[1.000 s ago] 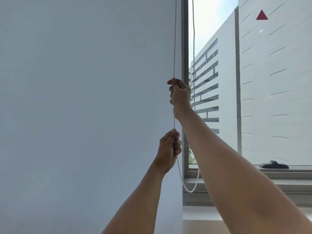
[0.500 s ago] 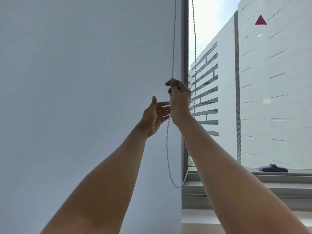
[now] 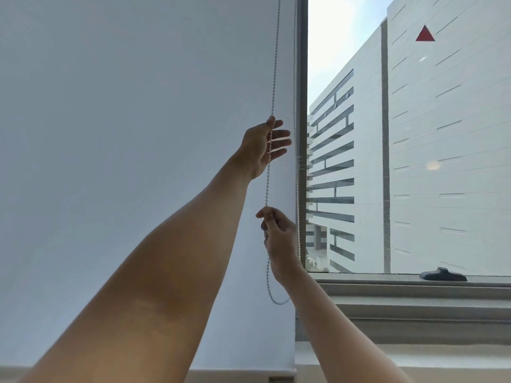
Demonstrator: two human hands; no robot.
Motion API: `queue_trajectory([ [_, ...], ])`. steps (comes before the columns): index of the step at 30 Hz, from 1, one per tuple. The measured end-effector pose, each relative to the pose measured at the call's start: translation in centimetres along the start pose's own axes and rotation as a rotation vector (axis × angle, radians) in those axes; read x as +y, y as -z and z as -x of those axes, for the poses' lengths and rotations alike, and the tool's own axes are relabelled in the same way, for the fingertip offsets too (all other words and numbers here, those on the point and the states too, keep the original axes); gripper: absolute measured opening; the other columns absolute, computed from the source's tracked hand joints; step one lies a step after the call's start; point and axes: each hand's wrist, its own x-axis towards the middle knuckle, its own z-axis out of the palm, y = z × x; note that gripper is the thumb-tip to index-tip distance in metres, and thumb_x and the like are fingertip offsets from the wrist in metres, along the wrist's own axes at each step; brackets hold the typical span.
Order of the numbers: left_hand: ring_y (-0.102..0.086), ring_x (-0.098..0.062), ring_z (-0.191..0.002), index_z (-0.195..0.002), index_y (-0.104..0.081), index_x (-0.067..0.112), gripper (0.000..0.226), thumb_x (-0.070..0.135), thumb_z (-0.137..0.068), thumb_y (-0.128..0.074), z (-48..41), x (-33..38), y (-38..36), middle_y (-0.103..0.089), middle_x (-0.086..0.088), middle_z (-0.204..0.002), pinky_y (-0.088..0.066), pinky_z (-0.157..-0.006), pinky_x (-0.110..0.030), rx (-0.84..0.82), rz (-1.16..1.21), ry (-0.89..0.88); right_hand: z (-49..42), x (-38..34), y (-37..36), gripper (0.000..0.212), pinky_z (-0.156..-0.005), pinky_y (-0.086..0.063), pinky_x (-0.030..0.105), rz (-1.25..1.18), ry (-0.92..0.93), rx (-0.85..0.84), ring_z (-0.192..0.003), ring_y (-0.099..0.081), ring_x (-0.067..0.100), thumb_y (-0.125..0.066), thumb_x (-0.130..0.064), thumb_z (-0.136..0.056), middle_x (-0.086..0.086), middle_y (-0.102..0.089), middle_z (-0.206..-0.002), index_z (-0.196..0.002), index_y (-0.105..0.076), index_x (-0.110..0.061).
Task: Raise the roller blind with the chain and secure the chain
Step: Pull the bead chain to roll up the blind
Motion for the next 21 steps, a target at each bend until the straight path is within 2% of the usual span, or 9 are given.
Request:
queue_trajectory([
  [3,-0.043,-0.007,-0.054,-0.095,-0.060,0.010,0.030,0.028,-0.098,-0.037,0.1,-0.6,-0.3,-0.045,0.000,-0.068,-0.034,-0.047,-0.017,0.085,-0.010,0.013,0.8,1.3,0.4,0.033,-0.042,-0.025,0.009,0.017,-0.024,-0.009,-0.045,-0.028,0.002,-0.048,-0.020,-0.094,-0.006,-0.034,-0.057,-0.064,-0.062,-0.024],
  [6,-0.025,-0.004,-0.035,-0.076,-0.058,0.014,0.030,0.025,-0.098,-0.041,0.2,-1.3,-0.2,-0.034,0.006,-0.047,-0.021,-0.033,-0.016,0.146,0.043,-0.046,0.8,1.4,0.7,0.033,-0.043,-0.025,0.010,0.043,-0.015,-0.033,-0.044,-0.028,0.002,-0.047,-0.019,-0.094,-0.006,-0.034,-0.057,-0.065,-0.062,-0.025],
  [11,-0.021,-0.004,-0.033,-0.073,-0.054,0.014,0.031,0.022,-0.098,-0.038,0.7,-1.4,-0.1,-0.032,0.011,-0.037,-0.018,-0.031,-0.015,0.082,0.124,-0.164,0.6,1.1,0.7,0.033,-0.040,-0.023,0.010,0.021,-0.001,-0.077,-0.042,-0.028,0.002,-0.046,-0.018,-0.094,-0.007,-0.035,-0.054,-0.067,-0.064,-0.025],
  [17,-0.021,-0.003,-0.032,-0.073,-0.051,0.013,0.031,0.020,-0.099,-0.035,1.2,-1.1,0.3,-0.029,0.011,-0.036,-0.017,-0.030,-0.013,0.039,0.246,-0.238,-0.6,0.1,1.8,0.026,-0.037,-0.024,0.011,0.024,-0.012,-0.251,-0.041,-0.031,0.002,-0.049,-0.022,-0.094,-0.012,-0.043,-0.046,-0.079,-0.070,-0.027],
  [19,-0.022,-0.003,-0.031,-0.074,-0.051,0.012,0.031,0.020,-0.099,-0.035,1.3,-1.0,0.2,-0.030,0.011,-0.037,-0.016,-0.030,-0.013,0.022,0.278,-0.245,-1.1,-0.3,2.0,0.021,-0.041,-0.029,0.013,0.031,-0.042,-0.315,-0.048,-0.038,0.004,-0.050,-0.025,-0.092,-0.010,-0.053,-0.053,-0.087,-0.070,-0.027],
  [21,-0.022,-0.003,-0.031,-0.074,-0.051,0.012,0.031,0.019,-0.099,-0.034,1.2,-1.1,0.2,-0.031,0.010,-0.037,-0.016,-0.031,-0.013,0.009,0.292,-0.248,-1.7,-0.9,2.1,0.020,-0.052,-0.038,0.016,0.027,-0.062,-0.373,-0.061,-0.050,0.008,-0.048,-0.027,-0.093,-0.006,-0.063,-0.070,-0.095,-0.068,-0.029],
])
